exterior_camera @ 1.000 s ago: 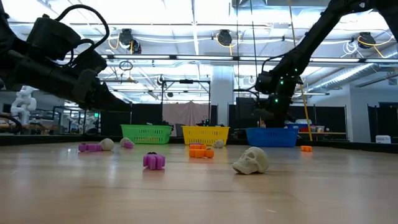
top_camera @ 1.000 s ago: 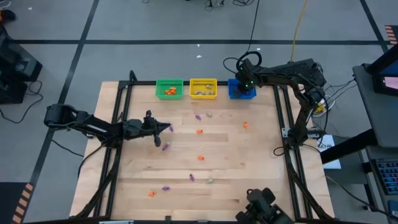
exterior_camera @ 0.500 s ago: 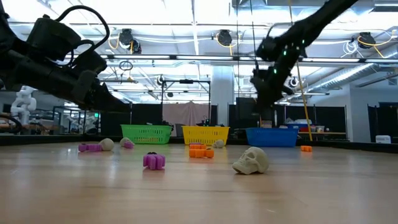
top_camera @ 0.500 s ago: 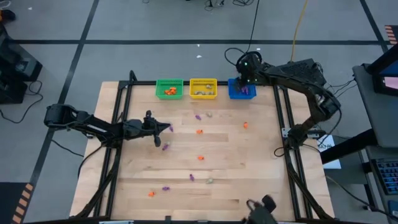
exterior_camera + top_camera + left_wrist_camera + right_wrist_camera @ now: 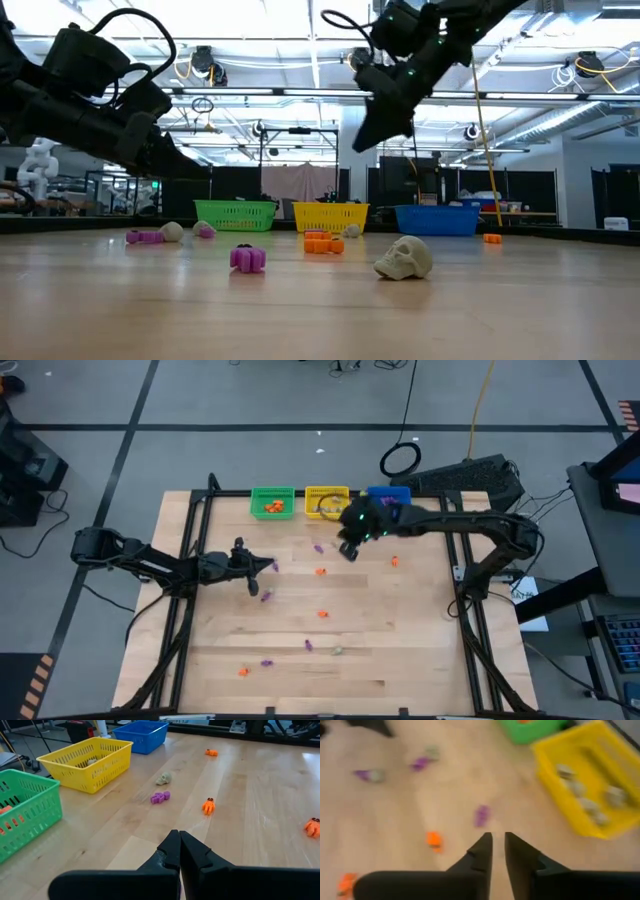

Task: Sort Halloween decoration
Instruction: Put the violet skeleton toy into the blue bin

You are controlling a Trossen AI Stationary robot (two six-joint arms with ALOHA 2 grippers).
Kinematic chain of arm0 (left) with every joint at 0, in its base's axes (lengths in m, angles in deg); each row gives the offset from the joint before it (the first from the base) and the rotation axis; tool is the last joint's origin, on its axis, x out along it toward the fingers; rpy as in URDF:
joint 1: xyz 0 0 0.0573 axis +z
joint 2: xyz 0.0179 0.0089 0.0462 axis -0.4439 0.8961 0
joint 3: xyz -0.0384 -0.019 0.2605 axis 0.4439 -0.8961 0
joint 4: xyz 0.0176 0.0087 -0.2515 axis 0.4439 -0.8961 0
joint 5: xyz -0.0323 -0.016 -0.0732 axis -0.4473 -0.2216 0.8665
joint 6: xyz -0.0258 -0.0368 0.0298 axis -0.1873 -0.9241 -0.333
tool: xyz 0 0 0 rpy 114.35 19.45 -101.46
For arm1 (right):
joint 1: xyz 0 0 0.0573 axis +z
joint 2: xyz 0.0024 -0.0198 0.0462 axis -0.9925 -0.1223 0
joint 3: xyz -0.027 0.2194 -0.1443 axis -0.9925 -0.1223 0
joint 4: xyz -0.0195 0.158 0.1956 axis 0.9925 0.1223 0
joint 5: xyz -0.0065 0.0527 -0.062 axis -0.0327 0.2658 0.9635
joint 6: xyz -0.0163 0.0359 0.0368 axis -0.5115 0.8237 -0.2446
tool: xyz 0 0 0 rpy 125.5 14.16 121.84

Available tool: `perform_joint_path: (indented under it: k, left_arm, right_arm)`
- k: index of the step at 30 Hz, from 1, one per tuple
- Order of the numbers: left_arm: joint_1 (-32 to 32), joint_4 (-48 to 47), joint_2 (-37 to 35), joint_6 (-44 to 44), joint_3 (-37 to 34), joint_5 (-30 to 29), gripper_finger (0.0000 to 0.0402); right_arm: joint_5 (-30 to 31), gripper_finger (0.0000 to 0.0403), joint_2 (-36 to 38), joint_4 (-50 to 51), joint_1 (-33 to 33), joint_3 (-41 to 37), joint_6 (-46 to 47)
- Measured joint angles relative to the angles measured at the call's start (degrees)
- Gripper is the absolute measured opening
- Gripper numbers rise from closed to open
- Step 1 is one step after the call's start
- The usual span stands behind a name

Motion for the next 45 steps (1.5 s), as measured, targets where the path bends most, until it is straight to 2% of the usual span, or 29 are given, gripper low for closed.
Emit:
perform_joint_path:
  k: [3, 7, 14, 20, 27, 33, 42, 45]
  left_arm:
    - [0.01, 0.0, 0.0, 0.0, 0.0, 0.0, 0.0]
    - [0.01, -0.02, 0.0, 0.0, 0.0, -0.02, 0.0]
    - [0.0, 0.12, 0.0, -0.19, 0.0, -0.04, 0.0]
    - [0.0, -0.27, -0.01, -0.57, -0.01, -0.09, 0.0]
    - [0.02, -0.37, -0.01, -0.55, 0.0, -0.11, 0.0]
    - [0.01, -0.44, 0.0, -0.87, -0.01, -0.11, 0.0]
    - [0.0, -0.46, 0.0, -1.03, -0.01, -0.11, 0.0]
    - [0.02, -0.46, 0.0, -1.03, 0.0, -0.11, 0.0]
  right_arm:
    - [0.16, 0.002, -2.45, -2.55, 3.51, 0.0, 1.36]
    - [0.33, 0.0028, -6.92, -5.67, 6.87, -0.04, 1.18]
    - [6.34, 0.01, -15.67, -12.13, 6.61, -0.04, 6.09]
    - [6.16, 0.0161, -21.66, -18.84, 4.16, -0.04, 7.93]
    - [6.34, 0.0179, -25.2, -22.53, 3.34, -0.04, 8.7]
    - [6.67, 0.0149, -26.82, -25.51, 3.56, 0.07, 8.67]
    - [5.89, 0.0033, -26.91, -24.67, 3.56, 0.11, 6.4]
    - [4.88, 0.001, -26.43, -23.95, 3.83, 0.11, 5.17]
